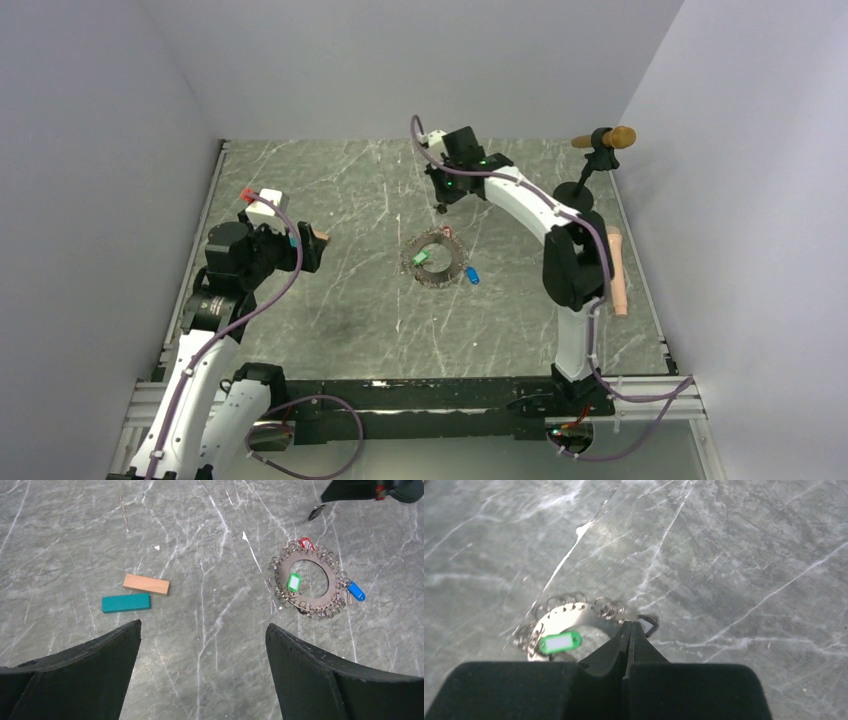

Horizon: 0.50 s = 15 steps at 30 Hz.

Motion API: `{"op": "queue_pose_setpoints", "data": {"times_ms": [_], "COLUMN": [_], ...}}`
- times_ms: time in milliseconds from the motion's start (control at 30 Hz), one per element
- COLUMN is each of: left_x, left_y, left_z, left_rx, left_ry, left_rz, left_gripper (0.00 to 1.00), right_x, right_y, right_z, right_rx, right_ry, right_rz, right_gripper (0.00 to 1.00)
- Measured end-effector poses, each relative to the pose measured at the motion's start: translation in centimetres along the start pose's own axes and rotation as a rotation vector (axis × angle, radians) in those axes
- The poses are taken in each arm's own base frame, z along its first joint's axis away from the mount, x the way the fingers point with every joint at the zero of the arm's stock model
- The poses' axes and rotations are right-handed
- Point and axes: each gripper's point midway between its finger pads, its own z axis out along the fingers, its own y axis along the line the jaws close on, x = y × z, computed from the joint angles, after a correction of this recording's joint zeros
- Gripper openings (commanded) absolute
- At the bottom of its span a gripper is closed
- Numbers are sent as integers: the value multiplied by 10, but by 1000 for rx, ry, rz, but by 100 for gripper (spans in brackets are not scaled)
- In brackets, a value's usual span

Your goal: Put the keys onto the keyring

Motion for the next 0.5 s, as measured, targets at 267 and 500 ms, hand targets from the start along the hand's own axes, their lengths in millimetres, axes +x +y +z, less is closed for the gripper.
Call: {"op": "queue_pose_setpoints", "data": {"times_ms": [267, 500], "left_x": [0, 0], "left_y": [0, 1], "left_z": [0, -1], "left_rx": [-1, -3], "left_ry": [-2, -3], "left_rz": [1, 0], "left_gripper": [98, 98], "right_x": [26, 115], "right_y": [-29, -43], "right_z": [-62, -125], "right_rx": [-186, -308], "right_ry": [-42, 80], "right_rz": [-42, -118], "right_gripper": [0, 0]}}
